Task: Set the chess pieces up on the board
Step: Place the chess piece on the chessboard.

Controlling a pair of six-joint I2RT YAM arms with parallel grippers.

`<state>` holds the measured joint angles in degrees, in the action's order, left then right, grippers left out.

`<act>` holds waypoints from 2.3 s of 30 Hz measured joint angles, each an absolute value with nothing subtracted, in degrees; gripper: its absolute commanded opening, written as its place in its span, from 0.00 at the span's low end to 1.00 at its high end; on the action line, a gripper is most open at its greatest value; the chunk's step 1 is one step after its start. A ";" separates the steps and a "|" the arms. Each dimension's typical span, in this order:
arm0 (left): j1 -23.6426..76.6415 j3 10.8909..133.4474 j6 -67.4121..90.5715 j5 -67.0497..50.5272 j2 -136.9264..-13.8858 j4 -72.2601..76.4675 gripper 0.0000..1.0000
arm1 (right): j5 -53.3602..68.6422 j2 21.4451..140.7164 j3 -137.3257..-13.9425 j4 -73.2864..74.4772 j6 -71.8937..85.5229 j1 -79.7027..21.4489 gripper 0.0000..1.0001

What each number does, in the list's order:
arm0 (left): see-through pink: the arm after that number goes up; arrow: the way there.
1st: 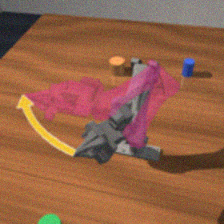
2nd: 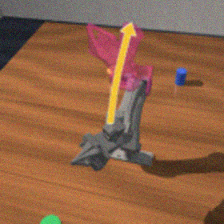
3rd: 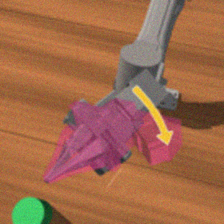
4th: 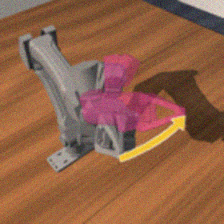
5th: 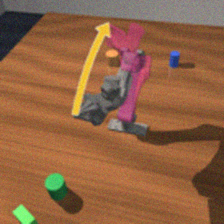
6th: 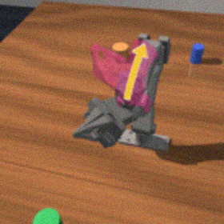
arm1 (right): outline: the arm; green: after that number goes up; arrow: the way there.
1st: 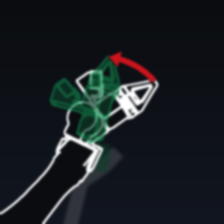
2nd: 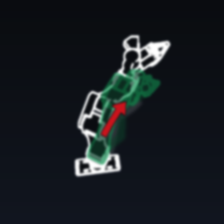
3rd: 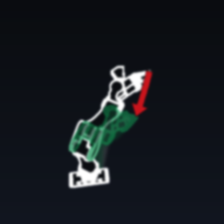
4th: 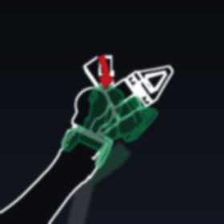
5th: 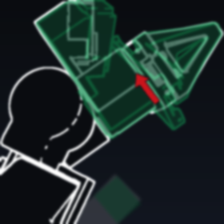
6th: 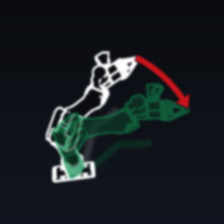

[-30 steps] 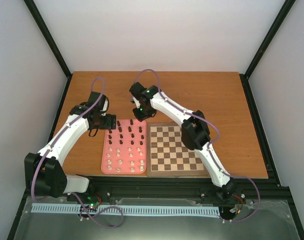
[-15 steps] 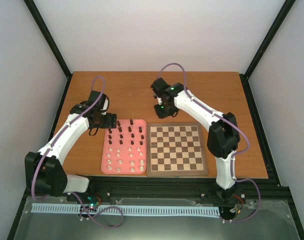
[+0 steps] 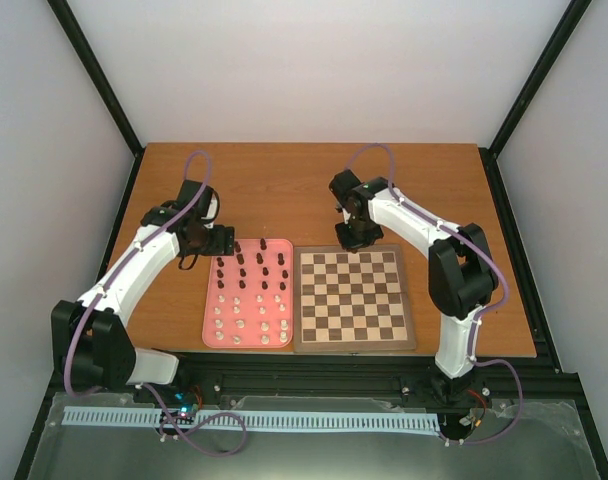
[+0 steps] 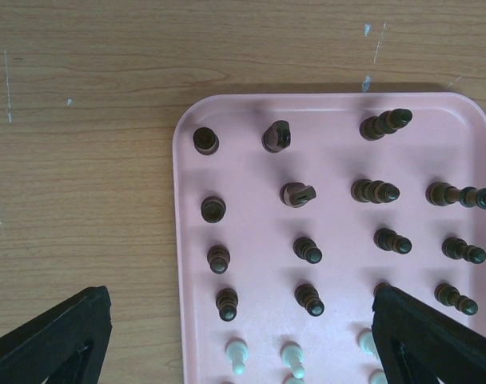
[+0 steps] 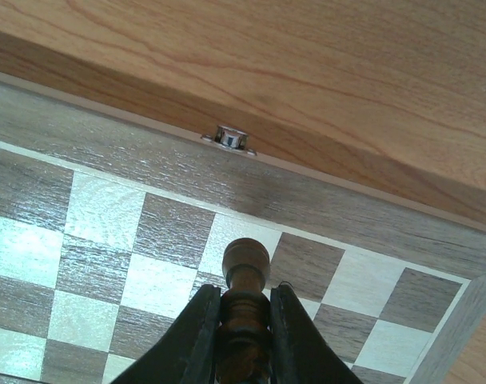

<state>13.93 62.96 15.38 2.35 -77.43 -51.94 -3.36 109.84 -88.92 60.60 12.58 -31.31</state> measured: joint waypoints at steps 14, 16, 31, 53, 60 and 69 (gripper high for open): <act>13.93 63.29 15.38 1.87 -79.15 -51.86 1.00 | 1.17 109.38 -87.26 59.94 11.66 -31.16 0.03; 13.93 63.29 15.38 1.85 -79.31 -51.86 1.00 | 1.13 109.38 -87.26 60.01 11.62 -31.16 0.03; 13.93 63.31 15.38 1.65 -79.90 -51.79 1.00 | -0.78 110.32 -87.29 60.99 11.62 -31.16 0.03; 13.93 63.40 15.38 1.61 -81.17 -51.05 1.00 | -1.56 112.31 -87.33 60.55 11.62 -31.16 0.08; 13.93 63.40 15.38 1.41 -81.17 -51.00 1.00 | -1.52 112.36 -87.37 60.51 11.53 -31.16 0.17; 13.93 63.40 15.35 1.02 -81.17 -50.98 1.00 | -1.39 112.81 -87.39 60.12 11.33 -31.16 0.36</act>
<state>13.93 63.40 15.35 1.02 -81.17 -50.98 -1.39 112.81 -87.39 60.12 11.33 -31.16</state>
